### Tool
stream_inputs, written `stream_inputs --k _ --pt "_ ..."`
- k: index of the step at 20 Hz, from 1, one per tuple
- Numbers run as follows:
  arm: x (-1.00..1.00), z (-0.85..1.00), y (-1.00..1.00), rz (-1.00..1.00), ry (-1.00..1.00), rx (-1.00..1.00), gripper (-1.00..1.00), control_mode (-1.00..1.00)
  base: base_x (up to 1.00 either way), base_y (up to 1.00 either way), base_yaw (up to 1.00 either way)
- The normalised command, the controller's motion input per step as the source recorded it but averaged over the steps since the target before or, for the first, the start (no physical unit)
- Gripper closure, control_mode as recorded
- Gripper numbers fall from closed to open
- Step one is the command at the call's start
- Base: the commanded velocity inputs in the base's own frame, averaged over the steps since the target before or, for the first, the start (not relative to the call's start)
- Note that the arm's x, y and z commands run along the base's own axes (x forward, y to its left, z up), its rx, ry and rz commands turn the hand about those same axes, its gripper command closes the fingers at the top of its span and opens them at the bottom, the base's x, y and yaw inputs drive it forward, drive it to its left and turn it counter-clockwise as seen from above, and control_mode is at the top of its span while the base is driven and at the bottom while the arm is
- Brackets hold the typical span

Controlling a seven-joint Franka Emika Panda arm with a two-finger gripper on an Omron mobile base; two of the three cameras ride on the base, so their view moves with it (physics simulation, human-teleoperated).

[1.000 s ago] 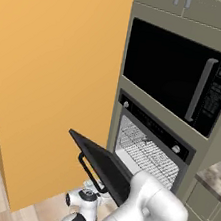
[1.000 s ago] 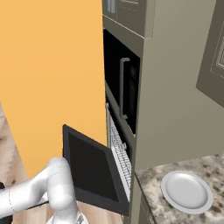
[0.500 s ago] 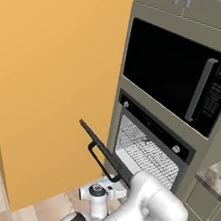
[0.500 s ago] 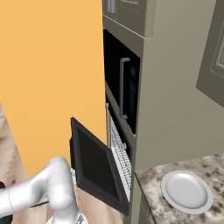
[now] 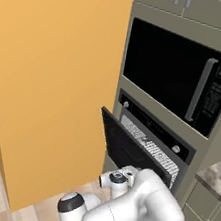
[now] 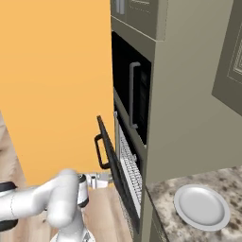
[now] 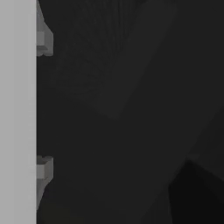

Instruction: Place the fish on the top rack of the oven, and slide the tray back inside. Close the oven door.

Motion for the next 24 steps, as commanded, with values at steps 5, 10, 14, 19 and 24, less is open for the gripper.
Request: stream_inputs --k 5,10,14,19,24 --pt "1.0 0.2 -1.0 -0.17 0.0 -0.17 -1.0 -1.0 0.0 0.0 0.0" --pt "1.0 -0.03 -1.0 -0.07 0.0 -0.01 -1.0 -1.0 0.0 0.0 0.0" --pt "0.46 -0.21 -0.5 -0.01 0.0 0.0 -1.0 -1.0 0.0 0.0 0.0" --pt "0.0 0.0 0.0 0.0 0.0 0.0 -1.0 -1.0 0.0 0.0 0.0" --pt "0.0 0.0 0.0 0.0 0.0 0.0 -1.0 -1.0 0.0 0.0 0.0"
